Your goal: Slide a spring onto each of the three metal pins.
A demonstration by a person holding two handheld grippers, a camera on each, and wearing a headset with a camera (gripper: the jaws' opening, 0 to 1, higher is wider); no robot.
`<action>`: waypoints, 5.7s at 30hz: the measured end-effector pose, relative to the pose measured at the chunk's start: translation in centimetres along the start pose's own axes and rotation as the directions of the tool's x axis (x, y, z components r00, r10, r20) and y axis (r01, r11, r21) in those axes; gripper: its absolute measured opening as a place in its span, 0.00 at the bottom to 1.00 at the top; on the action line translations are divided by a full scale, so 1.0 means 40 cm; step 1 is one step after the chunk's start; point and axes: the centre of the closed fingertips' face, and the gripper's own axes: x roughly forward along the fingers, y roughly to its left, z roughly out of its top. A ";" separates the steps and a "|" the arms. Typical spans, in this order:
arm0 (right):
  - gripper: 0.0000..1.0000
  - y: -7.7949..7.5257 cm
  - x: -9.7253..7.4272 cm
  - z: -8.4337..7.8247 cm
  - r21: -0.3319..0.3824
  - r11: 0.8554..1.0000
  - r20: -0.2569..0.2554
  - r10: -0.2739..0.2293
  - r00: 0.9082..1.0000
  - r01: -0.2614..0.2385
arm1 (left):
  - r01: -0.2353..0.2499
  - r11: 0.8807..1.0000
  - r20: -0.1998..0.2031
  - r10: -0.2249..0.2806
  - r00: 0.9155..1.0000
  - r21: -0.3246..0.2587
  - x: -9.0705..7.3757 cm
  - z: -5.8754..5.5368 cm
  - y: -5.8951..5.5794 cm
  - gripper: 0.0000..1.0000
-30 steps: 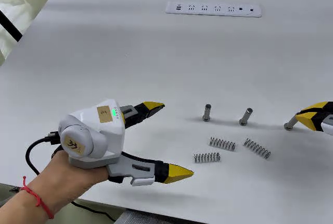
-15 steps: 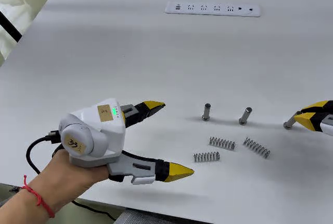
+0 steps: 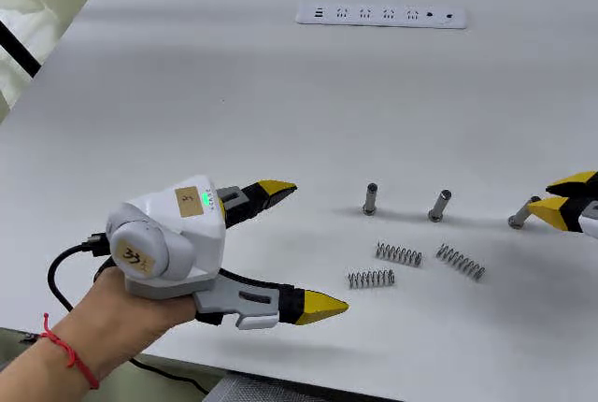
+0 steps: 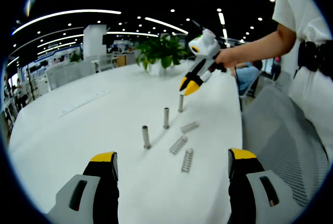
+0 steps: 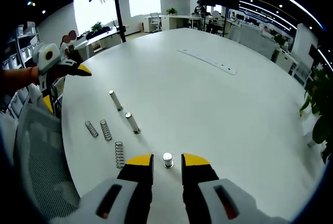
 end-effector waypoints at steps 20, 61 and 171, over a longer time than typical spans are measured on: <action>0.46 0.006 -0.071 -0.020 -0.003 0.999 0.099 0.043 0.994 -0.043 | 0.013 1.000 -0.048 -0.012 0.999 0.025 0.018 -0.004 -0.028 0.81; 0.81 0.082 -0.182 -0.118 -0.131 0.971 0.208 0.224 0.952 -0.200 | 0.086 0.991 -0.445 -0.033 0.895 0.101 0.150 -0.125 -0.071 0.32; 0.12 0.297 -0.273 0.263 0.111 0.837 0.606 0.370 0.704 -0.536 | 0.145 0.989 0.265 -0.134 0.955 -0.023 0.133 0.370 -0.209 0.11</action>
